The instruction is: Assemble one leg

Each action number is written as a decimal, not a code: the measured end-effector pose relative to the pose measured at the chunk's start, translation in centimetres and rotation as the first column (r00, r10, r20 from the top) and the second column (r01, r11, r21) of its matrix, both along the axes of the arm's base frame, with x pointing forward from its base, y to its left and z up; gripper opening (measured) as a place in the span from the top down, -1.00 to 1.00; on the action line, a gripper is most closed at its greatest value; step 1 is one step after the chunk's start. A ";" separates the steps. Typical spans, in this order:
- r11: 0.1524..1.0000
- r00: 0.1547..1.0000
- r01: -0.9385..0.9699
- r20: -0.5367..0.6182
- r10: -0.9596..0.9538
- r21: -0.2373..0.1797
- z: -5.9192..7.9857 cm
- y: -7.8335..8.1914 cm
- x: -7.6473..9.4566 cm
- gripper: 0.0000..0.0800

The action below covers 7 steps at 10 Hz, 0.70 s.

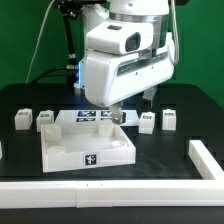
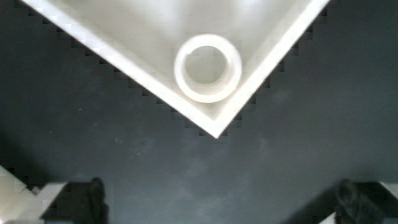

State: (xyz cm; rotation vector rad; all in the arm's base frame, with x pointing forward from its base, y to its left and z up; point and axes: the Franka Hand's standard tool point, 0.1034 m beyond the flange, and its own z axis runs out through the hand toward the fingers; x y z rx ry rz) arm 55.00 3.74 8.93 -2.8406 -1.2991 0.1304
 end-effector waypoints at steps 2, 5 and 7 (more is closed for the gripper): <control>1.000 1.000 0.000 0.000 0.000 0.000 0.0 0.0 0.0 -0.63; 1.000 1.000 0.000 0.001 0.000 0.001 0.0 0.0 0.0 -0.63; 1.000 1.000 0.000 0.001 0.000 0.001 0.0 0.0 0.0 -0.63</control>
Offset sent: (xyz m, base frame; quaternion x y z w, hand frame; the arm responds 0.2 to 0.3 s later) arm 0.0000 0.0000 0.0000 0.0000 0.0000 0.0000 1.0000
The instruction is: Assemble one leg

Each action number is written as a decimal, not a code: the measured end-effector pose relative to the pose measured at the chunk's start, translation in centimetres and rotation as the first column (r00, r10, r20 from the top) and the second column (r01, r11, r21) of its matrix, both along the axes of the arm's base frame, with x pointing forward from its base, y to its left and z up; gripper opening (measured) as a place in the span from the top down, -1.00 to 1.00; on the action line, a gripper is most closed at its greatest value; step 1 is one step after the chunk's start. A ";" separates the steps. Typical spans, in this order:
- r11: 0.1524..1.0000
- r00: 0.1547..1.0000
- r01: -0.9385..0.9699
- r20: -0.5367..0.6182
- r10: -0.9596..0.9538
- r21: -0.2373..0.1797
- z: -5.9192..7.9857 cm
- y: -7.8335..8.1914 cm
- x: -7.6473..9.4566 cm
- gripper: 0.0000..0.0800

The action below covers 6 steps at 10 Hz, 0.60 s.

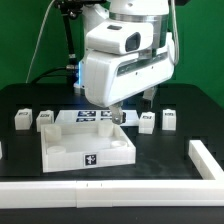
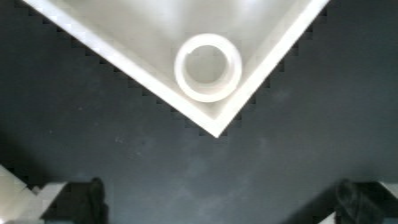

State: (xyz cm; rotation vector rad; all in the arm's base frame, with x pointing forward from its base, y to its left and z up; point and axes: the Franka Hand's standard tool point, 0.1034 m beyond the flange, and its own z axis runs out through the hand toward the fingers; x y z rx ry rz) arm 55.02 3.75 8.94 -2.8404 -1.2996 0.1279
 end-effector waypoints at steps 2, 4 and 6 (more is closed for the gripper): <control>0.996 0.996 -0.088 0.011 0.088 0.009 -0.5 -0.2 -0.9 -0.63; 0.976 0.976 -0.216 0.025 0.215 0.018 -0.9 -1.1 -2.9 -0.63; 0.952 0.952 -0.306 0.012 0.306 0.027 -1.0 -2.4 -4.2 -0.63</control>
Offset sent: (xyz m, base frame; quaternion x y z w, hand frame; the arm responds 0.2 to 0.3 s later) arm -0.0461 -0.0108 -0.0030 -0.0223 0.0436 -0.1820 0.9821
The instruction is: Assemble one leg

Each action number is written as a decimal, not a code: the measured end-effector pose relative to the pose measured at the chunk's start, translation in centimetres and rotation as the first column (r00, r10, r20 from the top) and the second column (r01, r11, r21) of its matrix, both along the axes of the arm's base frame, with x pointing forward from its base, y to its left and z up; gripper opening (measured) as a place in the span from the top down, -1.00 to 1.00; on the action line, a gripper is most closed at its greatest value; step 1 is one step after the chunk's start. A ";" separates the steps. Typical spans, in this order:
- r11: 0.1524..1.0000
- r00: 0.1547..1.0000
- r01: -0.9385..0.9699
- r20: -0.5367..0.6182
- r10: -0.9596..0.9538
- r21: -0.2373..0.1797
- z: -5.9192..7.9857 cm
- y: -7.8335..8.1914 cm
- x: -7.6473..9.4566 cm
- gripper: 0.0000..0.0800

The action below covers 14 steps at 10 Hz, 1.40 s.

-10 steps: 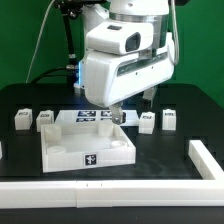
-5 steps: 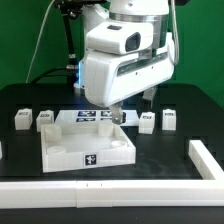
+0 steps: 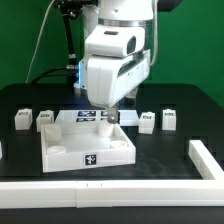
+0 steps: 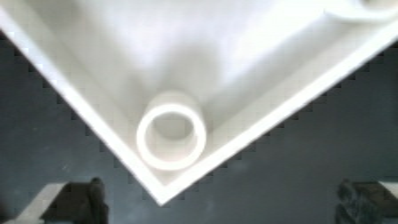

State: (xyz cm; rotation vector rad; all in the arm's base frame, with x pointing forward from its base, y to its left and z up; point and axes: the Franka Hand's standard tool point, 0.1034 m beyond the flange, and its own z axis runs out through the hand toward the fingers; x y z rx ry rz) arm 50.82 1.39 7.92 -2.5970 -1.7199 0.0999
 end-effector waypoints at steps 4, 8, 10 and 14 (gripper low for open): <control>1.000 1.000 -0.014 0.005 0.014 0.002 -0.2 0.1 0.0 -0.63; 0.932 0.931 -0.361 0.059 0.360 0.013 -2.4 -2.8 -3.7 -0.63; 0.902 0.901 -0.432 0.054 0.431 0.000 -2.3 -3.9 -4.0 -0.63; 0.908 0.907 -0.419 0.053 0.418 0.001 -2.4 -3.9 -4.0 -0.63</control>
Offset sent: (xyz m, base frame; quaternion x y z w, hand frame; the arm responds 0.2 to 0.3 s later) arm 0.0000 0.0000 0.0000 0.0000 0.0000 0.0000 1.0000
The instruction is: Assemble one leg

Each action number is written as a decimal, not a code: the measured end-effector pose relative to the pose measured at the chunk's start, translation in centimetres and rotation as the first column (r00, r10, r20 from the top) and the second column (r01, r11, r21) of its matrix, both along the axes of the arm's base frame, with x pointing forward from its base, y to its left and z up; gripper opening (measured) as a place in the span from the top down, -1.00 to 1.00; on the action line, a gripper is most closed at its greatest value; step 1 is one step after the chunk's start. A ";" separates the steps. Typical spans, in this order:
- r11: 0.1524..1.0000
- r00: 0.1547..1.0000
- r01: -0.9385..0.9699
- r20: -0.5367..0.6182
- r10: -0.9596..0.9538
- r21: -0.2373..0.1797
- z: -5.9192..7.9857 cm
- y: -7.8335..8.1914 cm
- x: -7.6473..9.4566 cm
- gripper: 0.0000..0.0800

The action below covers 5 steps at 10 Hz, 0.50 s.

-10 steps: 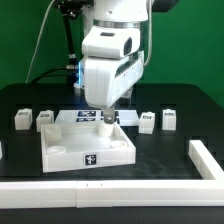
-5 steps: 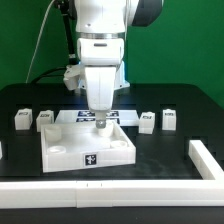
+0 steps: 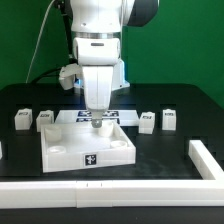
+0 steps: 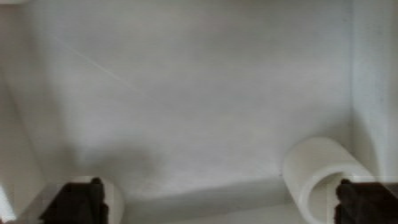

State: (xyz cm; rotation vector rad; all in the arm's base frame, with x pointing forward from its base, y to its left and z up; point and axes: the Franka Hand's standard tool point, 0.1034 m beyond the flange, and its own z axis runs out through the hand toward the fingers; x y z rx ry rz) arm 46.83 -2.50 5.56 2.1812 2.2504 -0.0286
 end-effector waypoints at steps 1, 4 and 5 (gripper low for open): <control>1.000 1.000 -0.011 0.006 0.011 0.000 -0.1 0.0 0.0 -0.63; 0.990 0.990 -0.140 0.010 0.140 0.005 -2.2 -0.5 -4.4 -0.63; 0.988 0.988 -0.153 -0.002 0.153 0.005 -2.6 -0.7 -4.9 -0.63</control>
Offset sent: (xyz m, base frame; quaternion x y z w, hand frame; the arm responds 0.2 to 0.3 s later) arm -0.0604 -0.0059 -0.0213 0.0098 0.0234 -0.1375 0.9902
